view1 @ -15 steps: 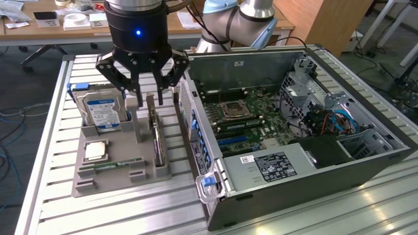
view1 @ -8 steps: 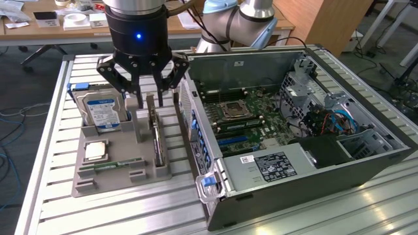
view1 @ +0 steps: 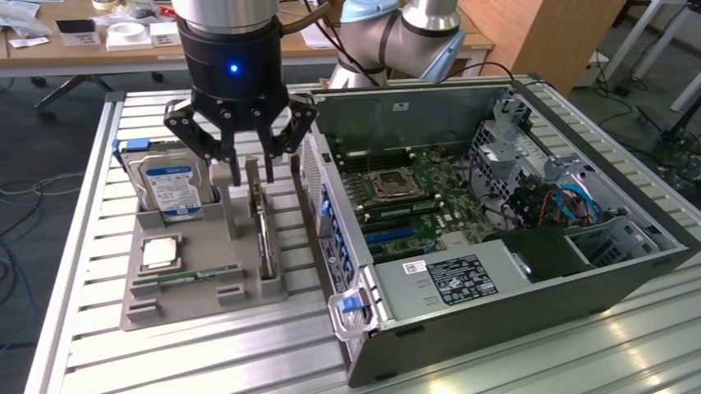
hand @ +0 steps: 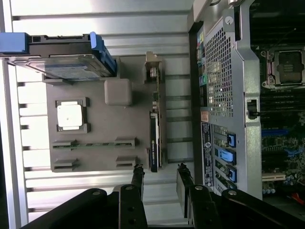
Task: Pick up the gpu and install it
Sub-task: 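Pick up the gpu and move the gpu toward the slot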
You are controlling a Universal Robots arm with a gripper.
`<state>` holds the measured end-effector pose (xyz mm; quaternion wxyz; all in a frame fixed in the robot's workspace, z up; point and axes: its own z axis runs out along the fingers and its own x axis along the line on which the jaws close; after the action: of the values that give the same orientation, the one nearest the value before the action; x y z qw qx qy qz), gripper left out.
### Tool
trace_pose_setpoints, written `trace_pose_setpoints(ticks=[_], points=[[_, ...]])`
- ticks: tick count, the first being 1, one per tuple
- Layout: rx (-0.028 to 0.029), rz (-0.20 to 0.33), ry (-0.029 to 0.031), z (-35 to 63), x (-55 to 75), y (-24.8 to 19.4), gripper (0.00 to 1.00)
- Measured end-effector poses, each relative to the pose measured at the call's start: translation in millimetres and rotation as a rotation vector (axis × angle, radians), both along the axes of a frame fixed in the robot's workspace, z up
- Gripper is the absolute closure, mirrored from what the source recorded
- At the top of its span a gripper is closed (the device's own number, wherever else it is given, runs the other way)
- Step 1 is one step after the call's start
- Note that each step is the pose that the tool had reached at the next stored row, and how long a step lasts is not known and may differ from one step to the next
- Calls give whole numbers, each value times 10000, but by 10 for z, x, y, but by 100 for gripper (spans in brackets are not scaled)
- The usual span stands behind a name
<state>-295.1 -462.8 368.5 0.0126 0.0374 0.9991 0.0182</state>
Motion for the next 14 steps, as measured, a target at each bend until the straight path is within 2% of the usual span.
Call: trace_pose_setpoints(ticks=[5, 14], points=[[0, 0, -1, -40, 0, 0, 58], [1, 0, -2, -50, 1, 0, 58]])
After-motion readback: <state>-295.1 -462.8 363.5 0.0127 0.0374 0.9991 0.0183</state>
